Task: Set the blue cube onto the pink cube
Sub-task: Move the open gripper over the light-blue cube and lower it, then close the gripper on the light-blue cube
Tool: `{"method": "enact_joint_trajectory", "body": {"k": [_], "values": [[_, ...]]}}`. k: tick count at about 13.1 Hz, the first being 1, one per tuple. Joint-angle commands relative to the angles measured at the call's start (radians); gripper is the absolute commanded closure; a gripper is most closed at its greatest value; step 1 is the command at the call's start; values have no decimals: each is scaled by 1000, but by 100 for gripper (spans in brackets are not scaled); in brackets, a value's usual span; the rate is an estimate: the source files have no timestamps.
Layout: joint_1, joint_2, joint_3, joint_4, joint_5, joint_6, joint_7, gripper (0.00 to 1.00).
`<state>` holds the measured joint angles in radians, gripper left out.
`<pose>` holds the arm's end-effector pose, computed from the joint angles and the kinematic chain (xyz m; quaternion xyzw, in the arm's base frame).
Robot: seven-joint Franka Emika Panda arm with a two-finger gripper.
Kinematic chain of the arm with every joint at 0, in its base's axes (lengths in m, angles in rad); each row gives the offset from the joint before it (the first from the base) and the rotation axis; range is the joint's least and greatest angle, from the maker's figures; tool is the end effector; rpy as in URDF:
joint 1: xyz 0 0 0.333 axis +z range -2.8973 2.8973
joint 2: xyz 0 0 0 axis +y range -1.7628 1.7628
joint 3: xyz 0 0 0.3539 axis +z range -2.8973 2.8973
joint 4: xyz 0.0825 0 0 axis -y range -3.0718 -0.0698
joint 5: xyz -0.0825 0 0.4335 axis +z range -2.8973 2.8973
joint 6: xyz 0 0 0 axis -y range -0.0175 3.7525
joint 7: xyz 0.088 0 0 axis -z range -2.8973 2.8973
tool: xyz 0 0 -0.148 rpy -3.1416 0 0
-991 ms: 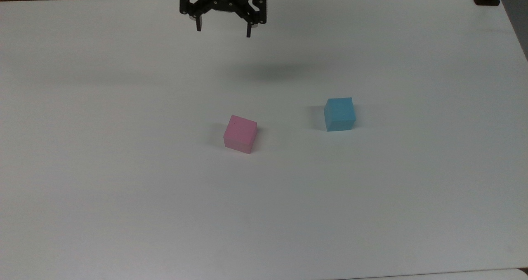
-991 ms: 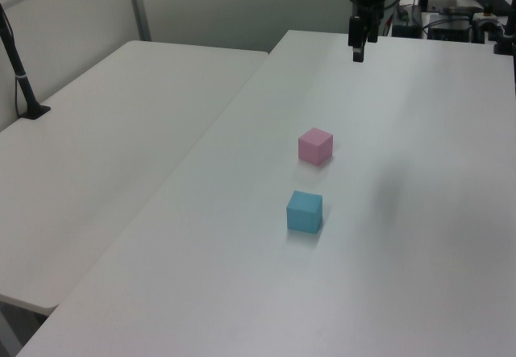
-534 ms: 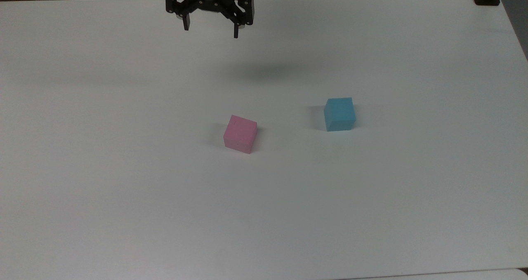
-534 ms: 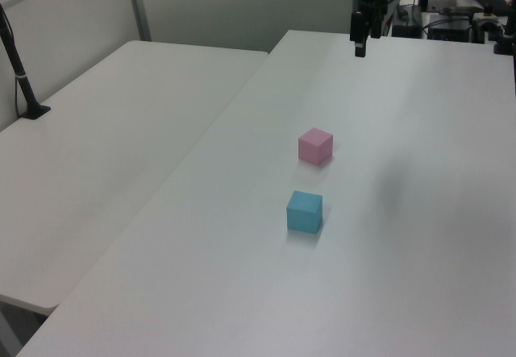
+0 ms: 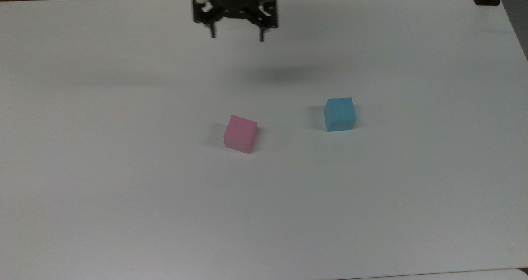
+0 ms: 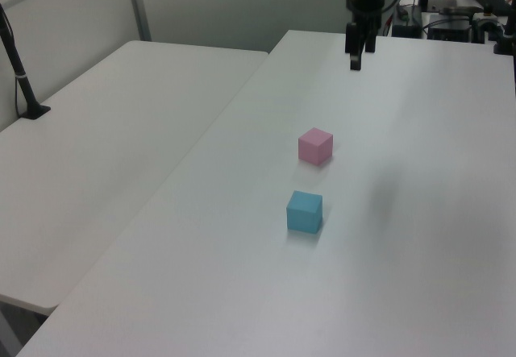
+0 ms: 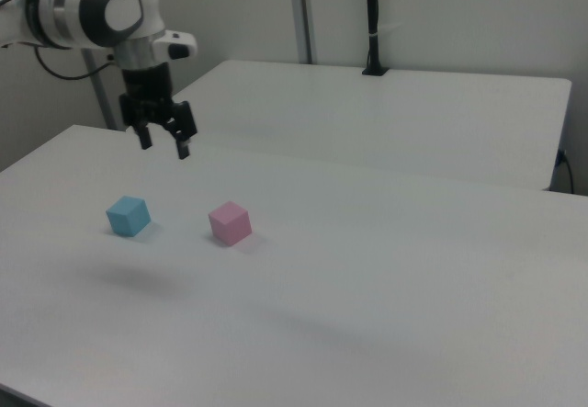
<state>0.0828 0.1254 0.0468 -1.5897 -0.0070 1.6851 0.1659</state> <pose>0.6453 0.0817 0.5426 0.9997 -0.0178 -0.0147 0.0027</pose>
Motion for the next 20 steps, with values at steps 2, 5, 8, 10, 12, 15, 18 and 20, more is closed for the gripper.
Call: {"method": "enact_joint_trajectory", "body": {"k": [2, 5, 8, 10, 12, 15, 18, 20], "values": [[188, 103, -5, 11, 21, 94, 165, 0], [271, 225, -7, 11, 1, 223, 257, 0], [302, 310, -7, 11, -42, 300, 303, 0], [316, 356, -5, 19, -65, 361, 346, 0], [330, 372, -5, 19, -68, 383, 354, 0], [327, 364, -4, 40, -59, 372, 348, 0], [327, 353, -4, 42, -53, 370, 348, 0], [336, 367, -4, 40, -57, 381, 354, 0]]}}
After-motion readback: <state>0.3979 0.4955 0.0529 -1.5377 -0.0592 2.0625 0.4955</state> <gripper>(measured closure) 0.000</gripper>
